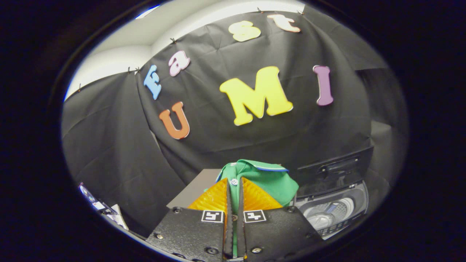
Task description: Put the clothes into the washing machine and then close the washing machine lid.
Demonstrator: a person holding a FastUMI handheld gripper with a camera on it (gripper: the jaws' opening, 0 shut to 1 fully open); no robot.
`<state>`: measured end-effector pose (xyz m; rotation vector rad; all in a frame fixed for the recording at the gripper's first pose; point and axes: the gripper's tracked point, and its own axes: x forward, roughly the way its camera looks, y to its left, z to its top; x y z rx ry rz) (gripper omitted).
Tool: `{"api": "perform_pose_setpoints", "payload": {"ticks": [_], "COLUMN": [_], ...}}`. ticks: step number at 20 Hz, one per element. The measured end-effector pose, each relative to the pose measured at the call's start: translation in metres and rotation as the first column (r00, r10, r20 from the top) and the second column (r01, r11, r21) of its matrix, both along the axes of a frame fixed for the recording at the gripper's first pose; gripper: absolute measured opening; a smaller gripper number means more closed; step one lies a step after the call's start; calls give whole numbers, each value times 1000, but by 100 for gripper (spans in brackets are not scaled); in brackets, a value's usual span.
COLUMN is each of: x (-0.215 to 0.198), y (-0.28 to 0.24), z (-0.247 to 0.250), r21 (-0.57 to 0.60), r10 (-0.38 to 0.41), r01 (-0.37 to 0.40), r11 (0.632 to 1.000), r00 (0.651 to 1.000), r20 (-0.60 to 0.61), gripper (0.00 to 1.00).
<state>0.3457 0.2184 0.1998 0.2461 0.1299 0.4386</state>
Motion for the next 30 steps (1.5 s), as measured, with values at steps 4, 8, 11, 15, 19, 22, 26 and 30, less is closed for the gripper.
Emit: {"api": "perform_pose_setpoints", "payload": {"ticks": [4,8,11,15,19,22,26,30], "x": [-26,-30,-25,-1,36,63,93,122], "y": [-72,-143,-187,-218,-229,-230,-232,-235], "z": [27,29,31,19,-11,-34,-71,-115], "r21": [17,-23,-25,-38,-64,-85,-113,-156], "r10": [-128,-254,-304,-304,-274,-250,-226,-229], "r01": [127,257,308,307,274,247,215,203], "r11": [992,966,951,951,960,965,970,967], "r00": [989,963,948,950,962,968,970,959], "r20": [76,92,95,71,11,-31,-94,-167], "gripper": [7,7,7,8,7,7,7,7]}}
